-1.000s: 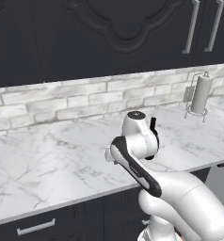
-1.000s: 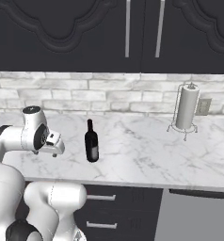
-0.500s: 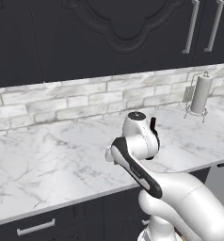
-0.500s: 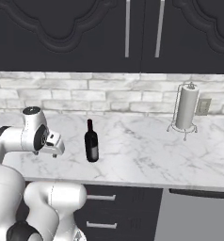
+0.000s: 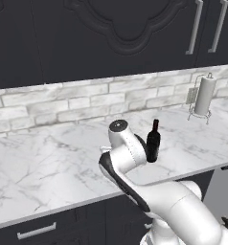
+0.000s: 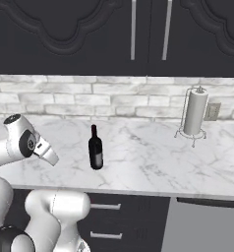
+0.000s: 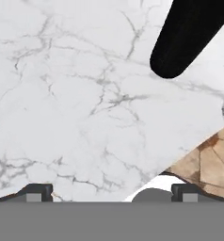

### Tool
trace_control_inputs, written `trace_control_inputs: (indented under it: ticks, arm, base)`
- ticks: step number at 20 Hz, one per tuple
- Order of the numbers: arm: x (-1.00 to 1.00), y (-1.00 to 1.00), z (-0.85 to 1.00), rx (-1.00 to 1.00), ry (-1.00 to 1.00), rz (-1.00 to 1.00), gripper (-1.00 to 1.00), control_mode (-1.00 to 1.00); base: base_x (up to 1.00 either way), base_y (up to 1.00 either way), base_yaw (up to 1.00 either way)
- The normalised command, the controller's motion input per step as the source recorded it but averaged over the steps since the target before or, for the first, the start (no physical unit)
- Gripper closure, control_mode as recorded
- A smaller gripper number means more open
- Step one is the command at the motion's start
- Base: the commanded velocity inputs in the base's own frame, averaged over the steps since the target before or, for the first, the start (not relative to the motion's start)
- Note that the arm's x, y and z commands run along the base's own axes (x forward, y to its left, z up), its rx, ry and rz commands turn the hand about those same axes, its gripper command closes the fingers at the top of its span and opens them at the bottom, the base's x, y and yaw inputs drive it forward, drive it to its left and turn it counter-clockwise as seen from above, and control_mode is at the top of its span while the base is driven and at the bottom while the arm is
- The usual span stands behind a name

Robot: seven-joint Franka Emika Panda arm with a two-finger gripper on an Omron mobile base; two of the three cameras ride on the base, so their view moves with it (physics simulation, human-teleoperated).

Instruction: There is a wine glass and glass cup on the dining counter. Place the wine bottle next to the wine glass and the juice bottle next to the glass cup.

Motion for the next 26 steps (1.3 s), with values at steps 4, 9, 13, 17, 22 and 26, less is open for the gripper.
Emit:
trace_control_inputs:
  ticks: [4,9,13,17,22,26]
  arm:
    - [0.18,0.00,0.12,-0.08,-0.14,-0.58,-1.00,-1.00]
    - [0.24,0.02,0.07,-0.13,-0.23,-0.56,-1.00,-1.00]
    - [0.04,-0.12,0.10,-0.11,-0.29,-0.29,-1.00,-1.00]
    - [0.00,-0.20,0.26,-0.03,-0.28,-0.11,-1.00,-1.00]
    - [-0.04,-0.28,0.33,0.01,-0.16,-0.06,-1.00,-1.00]
    - [0.03,-0.34,0.17,0.02,-0.02,0.00,-1.00,-1.00]
  base:
    - [0.00,0.00,0.00]
    - [0.00,0.00,0.00]
    - [0.00,0.00,0.00]
    - [0.00,0.00,0.00]
    - [0.00,0.00,0.00]
    - [0.00,0.00,0.00]
